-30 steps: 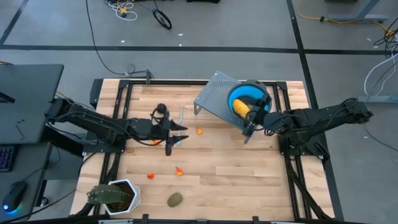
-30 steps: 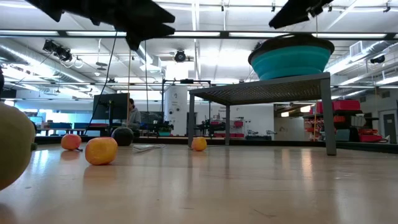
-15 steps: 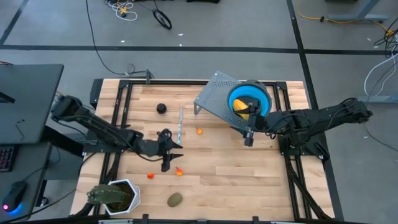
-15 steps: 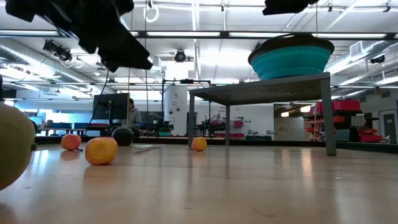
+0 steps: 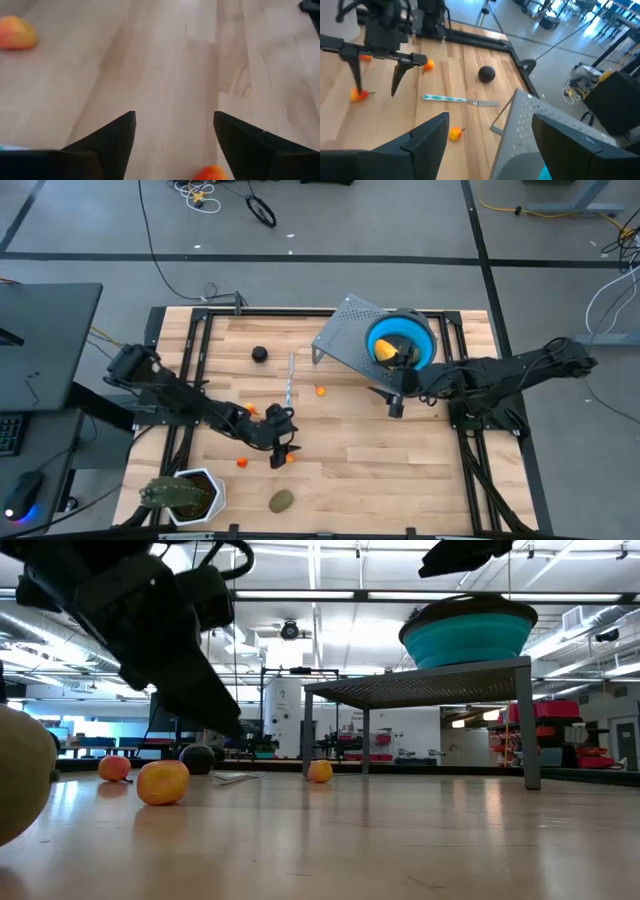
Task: Pick & Place Fruit
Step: Put the yellow peach in the blue strainer bowl on the shelf
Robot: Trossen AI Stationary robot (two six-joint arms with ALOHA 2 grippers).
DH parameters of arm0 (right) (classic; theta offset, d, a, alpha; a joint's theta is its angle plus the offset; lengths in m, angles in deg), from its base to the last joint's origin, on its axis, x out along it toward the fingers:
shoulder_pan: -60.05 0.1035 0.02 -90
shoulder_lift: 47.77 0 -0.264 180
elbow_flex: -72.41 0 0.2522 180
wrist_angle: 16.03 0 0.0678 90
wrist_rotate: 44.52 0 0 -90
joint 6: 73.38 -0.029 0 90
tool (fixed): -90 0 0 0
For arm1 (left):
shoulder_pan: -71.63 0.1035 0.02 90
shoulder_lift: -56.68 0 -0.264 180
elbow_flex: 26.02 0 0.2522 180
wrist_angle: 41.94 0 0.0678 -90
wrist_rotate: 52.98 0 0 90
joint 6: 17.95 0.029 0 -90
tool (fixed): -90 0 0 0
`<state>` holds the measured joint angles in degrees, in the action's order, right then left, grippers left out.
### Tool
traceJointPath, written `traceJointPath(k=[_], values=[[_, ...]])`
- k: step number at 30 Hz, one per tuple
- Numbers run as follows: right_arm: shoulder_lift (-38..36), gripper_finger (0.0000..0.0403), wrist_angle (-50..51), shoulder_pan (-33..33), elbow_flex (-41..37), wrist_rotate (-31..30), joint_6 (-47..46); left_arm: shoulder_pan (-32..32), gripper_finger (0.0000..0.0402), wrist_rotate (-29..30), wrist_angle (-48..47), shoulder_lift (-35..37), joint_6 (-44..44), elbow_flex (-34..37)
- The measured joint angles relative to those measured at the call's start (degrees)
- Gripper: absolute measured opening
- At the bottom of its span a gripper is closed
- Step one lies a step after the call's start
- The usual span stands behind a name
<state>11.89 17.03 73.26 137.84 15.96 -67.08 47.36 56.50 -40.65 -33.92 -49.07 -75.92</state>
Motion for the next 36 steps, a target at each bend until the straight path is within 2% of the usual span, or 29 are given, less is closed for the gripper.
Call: traceJointPath(k=[3, 12, 20, 27, 36], values=[[1.10, 0.0295, -0.78, 0.00, -0.63, -0.95, 0.93, -0.90, 0.0294, -0.47, 2.40, -2.47, -0.23, 0.00], [1.11, 0.0295, -6.42, 0.00, -3.43, -2.98, 1.80, -4.18, 0.0303, -0.41, 5.45, -1.43, -2.96, -0.15], [1.08, 0.0295, -7.83, 0.00, -3.79, -2.97, 2.76, -9.84, 0.0303, 7.41, -0.06, -1.77, 0.51, -0.05], [1.08, 0.0295, -8.64, -0.04, -3.79, -4.61, 2.67, -10.37, 0.0298, 8.65, -1.38, -5.30, 0.88, 0.12], [1.07, 0.0295, -9.15, -0.04, -3.79, -4.90, 2.72, -9.81, 0.0280, 9.44, 2.22, -9.25, 3.36, -0.10]])
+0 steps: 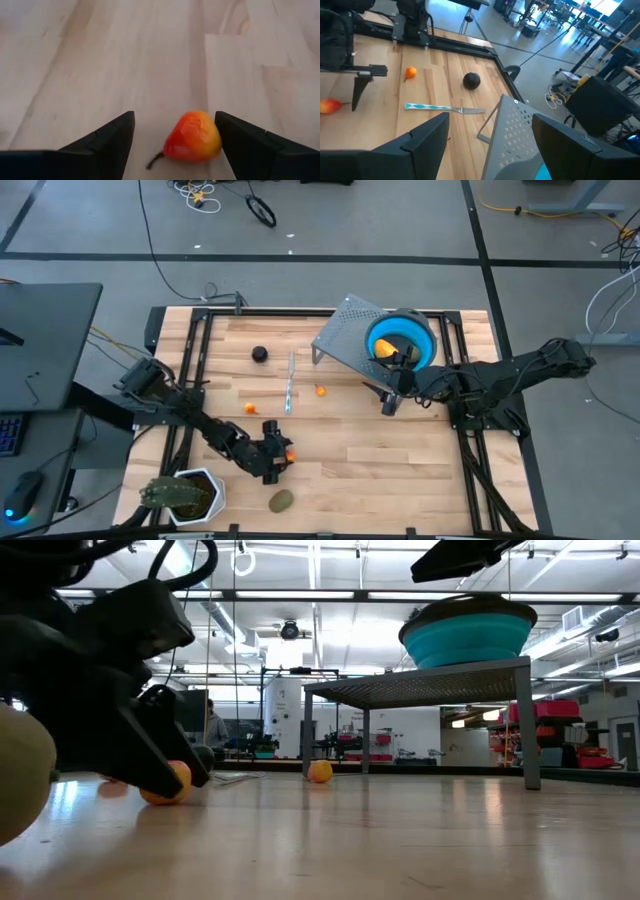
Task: Pick & Place Fruit
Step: Put the yellow peach in the blue strainer bowl on the shelf
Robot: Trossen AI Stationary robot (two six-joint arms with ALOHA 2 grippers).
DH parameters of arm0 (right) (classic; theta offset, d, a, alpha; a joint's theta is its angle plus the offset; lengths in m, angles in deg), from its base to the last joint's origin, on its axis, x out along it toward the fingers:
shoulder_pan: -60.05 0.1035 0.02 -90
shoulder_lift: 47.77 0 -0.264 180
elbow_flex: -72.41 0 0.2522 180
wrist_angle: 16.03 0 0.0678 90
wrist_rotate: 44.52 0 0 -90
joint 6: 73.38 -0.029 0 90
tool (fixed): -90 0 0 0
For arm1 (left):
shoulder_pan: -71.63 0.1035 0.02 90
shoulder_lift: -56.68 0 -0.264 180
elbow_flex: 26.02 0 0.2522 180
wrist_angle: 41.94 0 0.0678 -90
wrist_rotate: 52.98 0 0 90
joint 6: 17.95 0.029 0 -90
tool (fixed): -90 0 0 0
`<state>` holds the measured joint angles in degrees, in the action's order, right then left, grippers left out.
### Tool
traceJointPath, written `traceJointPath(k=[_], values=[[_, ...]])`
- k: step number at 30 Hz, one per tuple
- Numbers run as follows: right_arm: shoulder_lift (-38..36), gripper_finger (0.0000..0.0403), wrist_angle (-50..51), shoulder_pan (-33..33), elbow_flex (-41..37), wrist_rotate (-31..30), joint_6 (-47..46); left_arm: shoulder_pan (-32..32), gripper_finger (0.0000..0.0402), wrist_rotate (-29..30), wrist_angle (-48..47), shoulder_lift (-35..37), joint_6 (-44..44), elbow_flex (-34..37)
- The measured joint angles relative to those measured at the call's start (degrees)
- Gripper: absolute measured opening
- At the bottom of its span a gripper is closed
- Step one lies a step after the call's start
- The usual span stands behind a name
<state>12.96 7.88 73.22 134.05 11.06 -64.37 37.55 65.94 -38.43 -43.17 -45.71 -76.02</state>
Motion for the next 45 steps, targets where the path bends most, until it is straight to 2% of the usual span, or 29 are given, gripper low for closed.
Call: traceJointPath(k=[8, 21, 25, 29, 31, 35, 38, 40, 43, 45], values=[[-0.02, 0.0295, 0.33, 0.00, 0.00, 0.00, -0.06, -0.01, 0.0239, -2.19, -1.75, 0.08, -0.38, -0.05], [-0.02, 0.0295, 0.33, 0.00, 0.00, 0.25, -0.40, -0.01, 0.0160, -2.13, -2.09, 0.11, 0.56, -0.07], [0.14, 0.0295, 0.19, -0.09, 0.00, 5.44, -3.37, 0.06, 0.0155, -1.47, 0.19, 0.12, 2.73, 0.06], [1.34, 0.0295, -0.18, -0.08, 0.00, 14.25, -3.46, 0.63, 0.0159, 2.43, 6.72, 1.49, 8.89, 0.01], [1.89, 0.0295, -1.09, 0.11, 0.00, 16.45, -1.53, 1.43, 0.0160, 4.81, 9.31, 2.81, 11.68, 0.03], [2.74, 0.0295, -5.99, 0.79, 0.00, 16.65, 2.06, 4.12, 0.0157, 6.57, 14.95, 5.76, 16.45, 0.01], [3.89, 0.0295, -10.63, 0.90, 0.00, 16.65, 1.25, 5.86, 0.0155, 8.04, 19.01, 7.52, 22.74, -0.07], [4.94, 0.0295, -12.09, 0.71, 0.00, 16.68, -2.06, 6.21, 0.0156, 11.75, 21.29, 7.73, 30.88, -0.26], [6.84, 0.0295, -12.30, 0.01, 0.00, 16.69, -7.20, 6.25, 0.0159, 20.41, 23.16, 7.72, 48.77, -2.02], [8.02, 0.0295, -12.13, -0.07, 0.00, 16.95, -9.30, 6.84, 0.0160, 23.90, 23.53, 7.72, 59.89, -4.26]])
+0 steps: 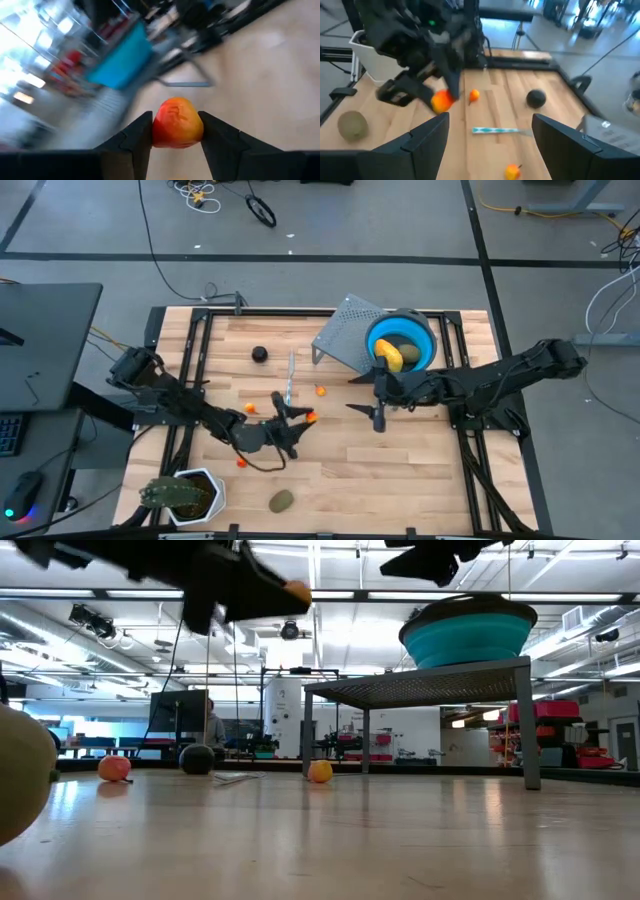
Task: Pick & Place Fruit
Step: Put the yellow peach in the blue strainer bowl on the shelf
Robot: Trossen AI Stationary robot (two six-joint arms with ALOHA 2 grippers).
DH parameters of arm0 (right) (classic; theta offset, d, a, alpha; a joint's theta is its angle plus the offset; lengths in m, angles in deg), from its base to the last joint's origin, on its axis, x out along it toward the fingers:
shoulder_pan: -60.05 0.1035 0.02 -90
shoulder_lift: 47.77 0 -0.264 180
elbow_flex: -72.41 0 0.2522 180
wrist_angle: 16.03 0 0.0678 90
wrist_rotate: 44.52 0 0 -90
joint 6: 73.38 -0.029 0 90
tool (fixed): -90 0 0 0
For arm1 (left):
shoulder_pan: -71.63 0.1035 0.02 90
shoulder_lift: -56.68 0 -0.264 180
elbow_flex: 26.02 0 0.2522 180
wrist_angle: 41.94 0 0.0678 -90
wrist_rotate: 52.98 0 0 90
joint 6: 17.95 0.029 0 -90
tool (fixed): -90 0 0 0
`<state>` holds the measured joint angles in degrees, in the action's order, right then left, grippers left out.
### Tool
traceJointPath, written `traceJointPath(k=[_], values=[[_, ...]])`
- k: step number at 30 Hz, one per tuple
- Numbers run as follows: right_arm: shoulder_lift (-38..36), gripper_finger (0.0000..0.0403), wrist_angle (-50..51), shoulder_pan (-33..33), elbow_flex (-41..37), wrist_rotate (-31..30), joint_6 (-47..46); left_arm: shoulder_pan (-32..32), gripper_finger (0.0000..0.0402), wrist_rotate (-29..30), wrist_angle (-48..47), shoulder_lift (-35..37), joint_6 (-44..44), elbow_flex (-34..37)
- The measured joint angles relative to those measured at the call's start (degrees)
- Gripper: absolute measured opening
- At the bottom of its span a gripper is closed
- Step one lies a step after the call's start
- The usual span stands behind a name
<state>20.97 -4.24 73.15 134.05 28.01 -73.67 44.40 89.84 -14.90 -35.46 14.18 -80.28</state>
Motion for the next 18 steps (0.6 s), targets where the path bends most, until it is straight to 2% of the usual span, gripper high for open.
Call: traceJointPath(k=[2, 6, 13, 18], values=[[1.03, 0.0295, -0.96, 0.04, 0.00, 0.15, -1.17, 0.72, 0.0161, 2.39, -0.34, 0.00, 9.29, -2.46], [3.92, 0.0295, -7.33, 0.04, 0.00, 0.39, -2.11, 2.18, 0.0162, 2.27, -0.32, 0.00, 23.10, -7.33], [8.75, 0.0295, -14.17, 0.04, 0.00, 0.25, -0.34, 3.33, 0.0161, 1.53, -0.65, -0.01, 36.56, -10.74], [8.75, 0.0295, -16.74, -0.08, 0.00, 0.24, -0.68, 3.27, 0.0162, 1.22, -1.07, -0.02, 41.35, -10.74]])
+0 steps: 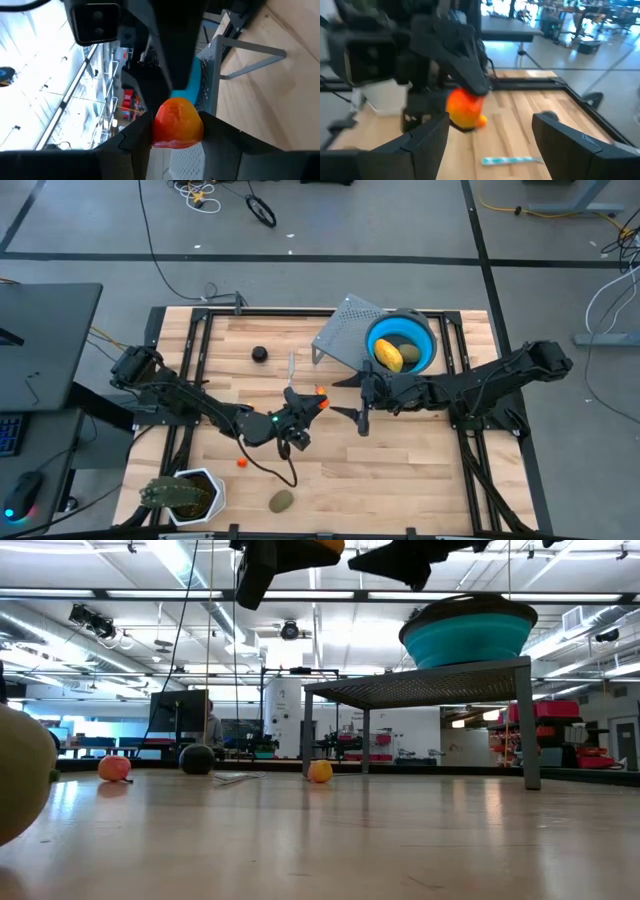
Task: Pick & Place Fruit
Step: Put the yellow peach in the blue strainer bowl on the shelf
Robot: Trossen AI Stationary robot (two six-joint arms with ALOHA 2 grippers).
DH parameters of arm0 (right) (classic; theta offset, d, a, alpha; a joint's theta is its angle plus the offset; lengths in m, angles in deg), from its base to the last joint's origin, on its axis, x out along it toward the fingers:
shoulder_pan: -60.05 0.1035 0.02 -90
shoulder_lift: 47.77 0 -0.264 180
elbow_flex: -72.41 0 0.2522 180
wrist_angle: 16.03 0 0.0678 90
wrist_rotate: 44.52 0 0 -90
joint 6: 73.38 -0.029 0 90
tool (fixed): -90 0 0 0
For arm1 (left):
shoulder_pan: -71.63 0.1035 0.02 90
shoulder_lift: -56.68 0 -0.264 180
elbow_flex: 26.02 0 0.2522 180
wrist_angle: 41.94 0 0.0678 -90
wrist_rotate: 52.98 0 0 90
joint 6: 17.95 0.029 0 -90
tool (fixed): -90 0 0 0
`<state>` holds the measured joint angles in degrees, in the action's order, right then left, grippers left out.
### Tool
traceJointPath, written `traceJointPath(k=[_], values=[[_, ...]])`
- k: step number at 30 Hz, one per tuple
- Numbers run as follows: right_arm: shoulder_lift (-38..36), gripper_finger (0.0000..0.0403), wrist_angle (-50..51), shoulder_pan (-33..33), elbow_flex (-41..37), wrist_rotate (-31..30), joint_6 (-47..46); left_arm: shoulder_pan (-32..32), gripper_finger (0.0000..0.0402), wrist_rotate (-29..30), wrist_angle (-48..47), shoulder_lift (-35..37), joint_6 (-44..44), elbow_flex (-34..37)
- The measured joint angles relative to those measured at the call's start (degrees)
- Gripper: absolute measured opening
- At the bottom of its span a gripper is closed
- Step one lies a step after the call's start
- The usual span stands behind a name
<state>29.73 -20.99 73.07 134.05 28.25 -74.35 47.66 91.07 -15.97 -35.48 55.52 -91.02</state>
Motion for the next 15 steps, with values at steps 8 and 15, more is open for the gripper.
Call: traceJointPath(k=[8, 15], values=[[0.00, 0.0295, -3.57, -0.41, 0.00, 0.77, -4.62, 0.04, 0.0161, -1.14, 0.84, -0.02, 9.09, 0.00], [0.00, 0.0295, -4.65, -0.62, 0.00, 0.96, -6.12, 0.24, 0.0161, -1.85, 4.48, -0.04, 17.02, 0.00]])
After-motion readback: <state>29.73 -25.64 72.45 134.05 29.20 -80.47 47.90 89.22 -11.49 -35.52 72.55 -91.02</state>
